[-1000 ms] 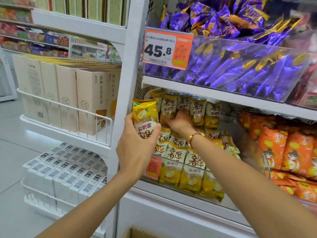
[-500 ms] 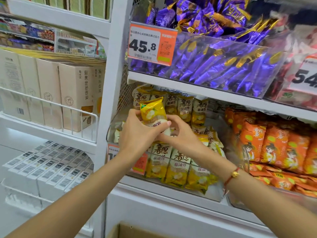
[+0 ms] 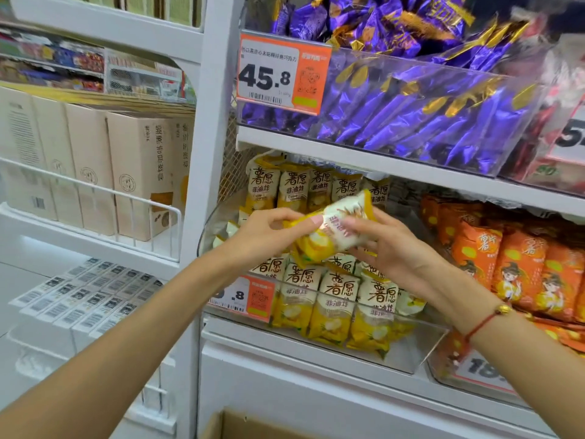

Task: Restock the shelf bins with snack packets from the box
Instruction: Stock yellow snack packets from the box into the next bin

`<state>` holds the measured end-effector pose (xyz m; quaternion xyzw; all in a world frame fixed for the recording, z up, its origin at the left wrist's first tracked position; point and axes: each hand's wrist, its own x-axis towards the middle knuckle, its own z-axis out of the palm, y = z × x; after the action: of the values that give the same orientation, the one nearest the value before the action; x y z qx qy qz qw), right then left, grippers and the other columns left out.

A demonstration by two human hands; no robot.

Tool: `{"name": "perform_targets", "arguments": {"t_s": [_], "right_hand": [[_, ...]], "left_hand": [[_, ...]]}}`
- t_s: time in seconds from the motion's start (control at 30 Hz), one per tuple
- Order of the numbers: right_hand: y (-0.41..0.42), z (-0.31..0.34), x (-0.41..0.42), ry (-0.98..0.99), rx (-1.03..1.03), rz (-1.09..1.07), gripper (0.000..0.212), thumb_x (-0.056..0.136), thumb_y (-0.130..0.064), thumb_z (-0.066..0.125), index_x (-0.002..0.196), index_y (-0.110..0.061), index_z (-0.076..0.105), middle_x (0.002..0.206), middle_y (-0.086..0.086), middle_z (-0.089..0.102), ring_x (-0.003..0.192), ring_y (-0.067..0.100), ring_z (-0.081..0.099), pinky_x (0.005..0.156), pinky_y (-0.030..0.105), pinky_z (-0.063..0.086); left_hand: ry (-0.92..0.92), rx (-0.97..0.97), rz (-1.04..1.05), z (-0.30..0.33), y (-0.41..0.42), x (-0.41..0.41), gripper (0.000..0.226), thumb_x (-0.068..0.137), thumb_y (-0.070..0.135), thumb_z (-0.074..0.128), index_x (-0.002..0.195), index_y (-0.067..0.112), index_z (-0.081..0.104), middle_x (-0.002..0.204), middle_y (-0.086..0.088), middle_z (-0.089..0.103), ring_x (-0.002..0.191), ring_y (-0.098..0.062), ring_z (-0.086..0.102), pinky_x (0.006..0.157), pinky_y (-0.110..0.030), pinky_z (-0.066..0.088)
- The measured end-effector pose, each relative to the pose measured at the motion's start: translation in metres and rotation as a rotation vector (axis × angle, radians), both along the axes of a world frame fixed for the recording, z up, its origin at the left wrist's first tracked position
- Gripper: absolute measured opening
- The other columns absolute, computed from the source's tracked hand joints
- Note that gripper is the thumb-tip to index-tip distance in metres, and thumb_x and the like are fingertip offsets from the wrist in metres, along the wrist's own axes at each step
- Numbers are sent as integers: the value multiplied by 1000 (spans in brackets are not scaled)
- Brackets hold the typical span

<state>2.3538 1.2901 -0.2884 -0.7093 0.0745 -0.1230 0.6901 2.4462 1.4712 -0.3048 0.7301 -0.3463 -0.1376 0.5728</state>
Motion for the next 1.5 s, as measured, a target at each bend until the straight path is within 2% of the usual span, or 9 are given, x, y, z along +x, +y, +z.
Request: {"name": "perform_targets", "arguments": {"t_s": [0.23, 0.43, 0.5, 0.67, 0.83, 1.0, 1.17, 1.33, 1.5], "right_hand": [[30, -14, 6, 17, 185, 43, 42, 85, -30, 66, 126, -23, 58, 120, 1, 68, 110, 16, 61, 96, 37, 48], [2, -13, 45, 9, -131, -368, 56, 80, -31, 75, 131, -23, 51, 119, -1, 66, 110, 18, 60, 103, 39, 43], [-7, -8, 61, 9, -246, -466, 60, 79, -39, 75, 131, -23, 50, 125, -1, 62, 113, 21, 58, 101, 39, 45], [-14, 0, 96, 10, -468, -506, 58, 85, -31, 71, 133, -7, 49, 134, 7, 57, 121, 23, 55, 85, 21, 39], [-15, -19, 104, 103, -559, -498, 52, 89, -33, 66, 131, -8, 52, 134, 8, 56, 121, 26, 53, 89, 26, 41], [-16, -26, 102, 118, -618, -535, 40, 90, -40, 62, 118, -12, 58, 100, 0, 58, 85, 17, 55, 74, 27, 43], [-13, -34, 104, 165, -796, -573, 52, 90, -51, 55, 121, -10, 50, 115, 11, 63, 103, 32, 61, 85, 41, 51], [-2, -35, 93, -140, -1165, -755, 65, 91, -45, 55, 145, -15, 32, 148, 17, 35, 138, 35, 28, 112, 45, 28], [9, -42, 108, -54, -1577, -332, 59, 98, -49, 35, 152, -35, 15, 162, 4, 3, 148, 31, -4, 119, 54, -1]], "left_hand": [[-108, -89, 245, -18, -24, -12, 53, 82, 64, 55, 114, 23, 65, 99, 11, 72, 95, -3, 65, 87, -33, 53], [-1024, -13, 716, -44, 8, 14, 46, 93, 37, 52, 136, 20, 48, 148, 1, 39, 138, -17, 33, 112, -37, 31], [-1114, 66, 738, -58, 21, 29, 61, 88, 29, 53, 145, 14, 38, 154, -5, 28, 144, -24, 24, 115, -44, 25], [-1021, 173, 819, -60, 26, 32, 80, 85, 38, 43, 152, 3, 16, 160, -15, 9, 149, -27, 6, 120, -40, 9], [-967, 249, 849, -63, 26, 33, 84, 86, 43, 37, 152, 0, 9, 161, -17, 0, 149, -26, -1, 121, -38, 5], [-967, 276, 825, -63, 26, 33, 79, 87, 43, 37, 153, 5, 14, 161, -16, -3, 149, -25, -6, 121, -37, 2], [-965, 258, 838, -64, 25, 33, 78, 86, 41, 37, 153, 7, 16, 161, -16, -1, 149, -26, -5, 121, -38, 4], [-916, 74, 840, -64, 30, 36, 79, 87, 38, 45, 153, 13, 11, 162, -8, 4, 149, -20, 4, 120, -35, 12], [-771, 112, 881, -70, 39, 43, 84, 86, 39, 44, 155, 15, 2, 162, -7, 7, 149, -18, 6, 121, -38, 12]]}}
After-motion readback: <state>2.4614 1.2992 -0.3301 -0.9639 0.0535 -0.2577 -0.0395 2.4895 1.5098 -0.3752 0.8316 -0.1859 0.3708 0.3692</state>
